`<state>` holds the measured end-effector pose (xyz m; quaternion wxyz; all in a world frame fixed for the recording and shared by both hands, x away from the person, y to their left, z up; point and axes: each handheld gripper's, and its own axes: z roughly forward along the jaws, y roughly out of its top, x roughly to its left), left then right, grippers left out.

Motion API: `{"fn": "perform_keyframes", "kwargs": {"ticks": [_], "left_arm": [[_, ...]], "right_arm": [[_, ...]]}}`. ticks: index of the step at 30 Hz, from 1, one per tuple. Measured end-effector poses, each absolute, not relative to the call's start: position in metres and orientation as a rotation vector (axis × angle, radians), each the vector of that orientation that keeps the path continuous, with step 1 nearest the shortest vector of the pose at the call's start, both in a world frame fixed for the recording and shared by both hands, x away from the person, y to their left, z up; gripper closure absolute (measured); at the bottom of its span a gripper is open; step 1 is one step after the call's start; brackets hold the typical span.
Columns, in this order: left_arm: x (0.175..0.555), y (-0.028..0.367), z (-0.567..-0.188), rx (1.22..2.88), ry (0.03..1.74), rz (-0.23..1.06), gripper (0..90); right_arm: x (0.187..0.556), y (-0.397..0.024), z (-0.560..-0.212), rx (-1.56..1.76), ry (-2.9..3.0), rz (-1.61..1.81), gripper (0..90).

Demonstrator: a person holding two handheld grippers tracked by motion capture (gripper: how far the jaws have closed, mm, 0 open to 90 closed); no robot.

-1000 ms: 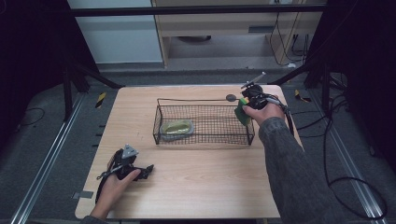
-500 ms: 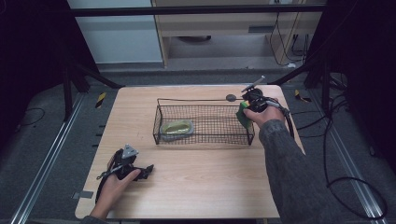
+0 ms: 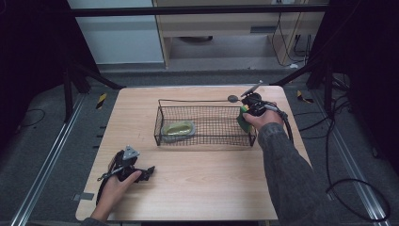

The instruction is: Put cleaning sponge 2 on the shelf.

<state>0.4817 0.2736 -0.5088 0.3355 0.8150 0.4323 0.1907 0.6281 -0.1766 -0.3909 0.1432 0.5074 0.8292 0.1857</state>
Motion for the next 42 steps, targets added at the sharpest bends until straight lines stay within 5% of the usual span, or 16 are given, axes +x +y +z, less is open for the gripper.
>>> {"fn": "perform_keyframes", "kwargs": {"ticks": [42], "left_arm": [[0.482, 0.274, -0.509, 2.127, 1.124, 0.495, 0.0]], "right_arm": [[0.639, -0.161, -0.411, 1.481, 2.404, 0.478, 60.5]]}}
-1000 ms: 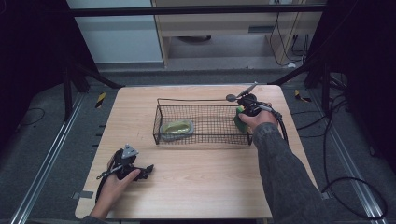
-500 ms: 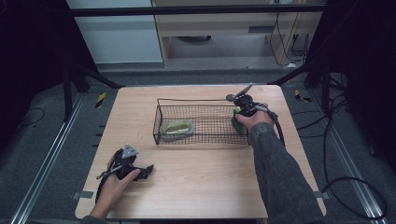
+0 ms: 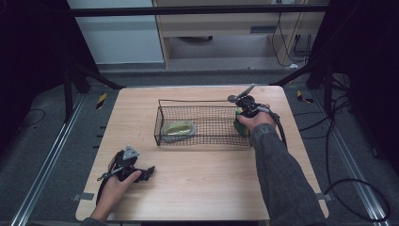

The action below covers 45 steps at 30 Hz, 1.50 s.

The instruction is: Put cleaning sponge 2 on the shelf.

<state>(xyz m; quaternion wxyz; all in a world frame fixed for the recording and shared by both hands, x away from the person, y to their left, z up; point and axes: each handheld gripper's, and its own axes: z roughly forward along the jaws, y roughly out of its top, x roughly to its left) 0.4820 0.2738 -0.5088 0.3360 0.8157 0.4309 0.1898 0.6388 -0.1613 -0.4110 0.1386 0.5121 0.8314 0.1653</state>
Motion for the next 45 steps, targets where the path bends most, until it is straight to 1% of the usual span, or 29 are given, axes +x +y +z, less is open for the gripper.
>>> {"fn": "perform_keyframes", "kwargs": {"ticks": [10, 26, 39, 45], "left_arm": [[0.482, 0.274, -0.509, 2.127, 1.124, 0.495, 0.0], [0.482, 0.274, -0.509, 2.127, 1.125, 0.496, 0.0], [0.482, 0.273, -0.509, 2.127, 1.124, 0.495, 0.0], [0.482, 0.274, -0.509, 2.127, 1.124, 0.495, 0.0]], "right_arm": [[0.636, -0.161, -0.407, 1.491, 2.394, 0.49, 52.4], [0.626, -0.15, -0.398, 1.469, 2.418, 0.538, 47.8], [0.627, -0.13, -0.4, 1.456, 2.435, 0.547, 42.0], [0.626, -0.125, -0.399, 1.459, 2.435, 0.563, 35.0]]}}
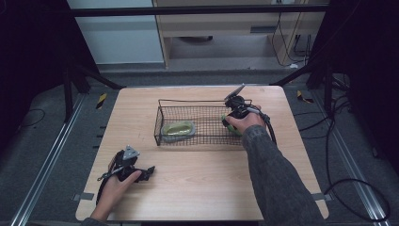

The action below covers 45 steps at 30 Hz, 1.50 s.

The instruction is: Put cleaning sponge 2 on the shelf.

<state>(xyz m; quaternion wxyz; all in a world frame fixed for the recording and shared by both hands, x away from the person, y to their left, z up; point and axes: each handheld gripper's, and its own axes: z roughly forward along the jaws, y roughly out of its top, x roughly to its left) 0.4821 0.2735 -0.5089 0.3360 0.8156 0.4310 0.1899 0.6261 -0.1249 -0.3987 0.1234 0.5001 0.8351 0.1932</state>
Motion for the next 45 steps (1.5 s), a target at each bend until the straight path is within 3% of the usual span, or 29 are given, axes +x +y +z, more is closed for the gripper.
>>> {"fn": "perform_keyframes", "kwargs": {"ticks": [27, 39, 45], "left_arm": [[0.482, 0.273, -0.509, 2.128, 1.122, 0.494, 0.0], [0.482, 0.273, -0.509, 2.125, 1.124, 0.497, 0.0], [0.482, 0.273, -0.509, 2.128, 1.127, 0.495, 0.0]], "right_arm": [[0.615, -0.133, -0.392, 1.443, 2.36, 0.634, 9.0], [0.594, -0.166, -0.388, 1.468, 2.265, 0.733, 7.0], [0.576, -0.191, -0.382, 1.501, 2.199, 0.758, 10.2]]}}
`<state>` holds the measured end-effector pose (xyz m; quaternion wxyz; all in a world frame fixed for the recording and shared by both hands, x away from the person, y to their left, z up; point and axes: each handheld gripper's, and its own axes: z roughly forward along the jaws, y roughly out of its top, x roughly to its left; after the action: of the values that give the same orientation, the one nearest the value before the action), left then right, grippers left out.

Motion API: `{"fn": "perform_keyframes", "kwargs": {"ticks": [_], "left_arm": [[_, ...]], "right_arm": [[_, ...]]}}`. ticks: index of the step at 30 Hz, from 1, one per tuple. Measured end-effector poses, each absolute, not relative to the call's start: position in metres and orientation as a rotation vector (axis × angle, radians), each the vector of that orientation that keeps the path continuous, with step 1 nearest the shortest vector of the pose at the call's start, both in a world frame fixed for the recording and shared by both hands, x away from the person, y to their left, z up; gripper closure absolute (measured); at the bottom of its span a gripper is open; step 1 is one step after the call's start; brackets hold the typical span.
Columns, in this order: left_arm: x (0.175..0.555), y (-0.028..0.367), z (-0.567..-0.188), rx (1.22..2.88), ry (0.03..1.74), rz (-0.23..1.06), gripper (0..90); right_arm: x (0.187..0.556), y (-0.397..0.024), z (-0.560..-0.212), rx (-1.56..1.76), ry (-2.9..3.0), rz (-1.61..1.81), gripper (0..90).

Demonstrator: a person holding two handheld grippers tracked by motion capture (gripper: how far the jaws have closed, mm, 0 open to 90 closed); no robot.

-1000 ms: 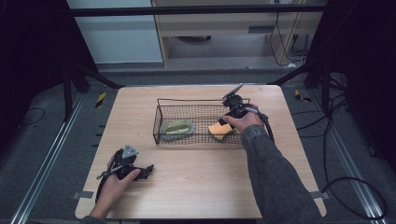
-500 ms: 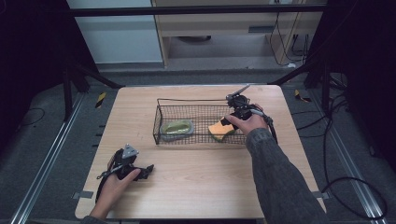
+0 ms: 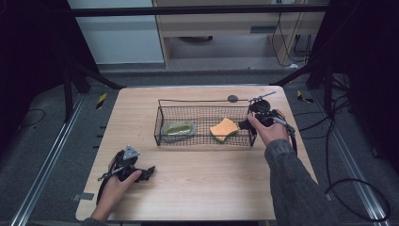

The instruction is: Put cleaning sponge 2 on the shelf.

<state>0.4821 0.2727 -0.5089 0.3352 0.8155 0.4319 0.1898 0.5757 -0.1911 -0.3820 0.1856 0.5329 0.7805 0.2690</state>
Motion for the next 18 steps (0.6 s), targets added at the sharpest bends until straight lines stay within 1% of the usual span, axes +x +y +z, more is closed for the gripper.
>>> {"fn": "perform_keyframes", "kwargs": {"ticks": [7, 18], "left_arm": [[0.482, 0.272, -0.509, 2.128, 1.127, 0.498, 0.0], [0.483, 0.272, -0.509, 2.13, 1.124, 0.498, 0.0]], "right_arm": [[0.547, -0.215, -0.385, 1.468, 2.174, 0.789, 10.6], [0.504, -0.243, -0.409, 1.38, 2.147, 0.811, 10.0]]}}
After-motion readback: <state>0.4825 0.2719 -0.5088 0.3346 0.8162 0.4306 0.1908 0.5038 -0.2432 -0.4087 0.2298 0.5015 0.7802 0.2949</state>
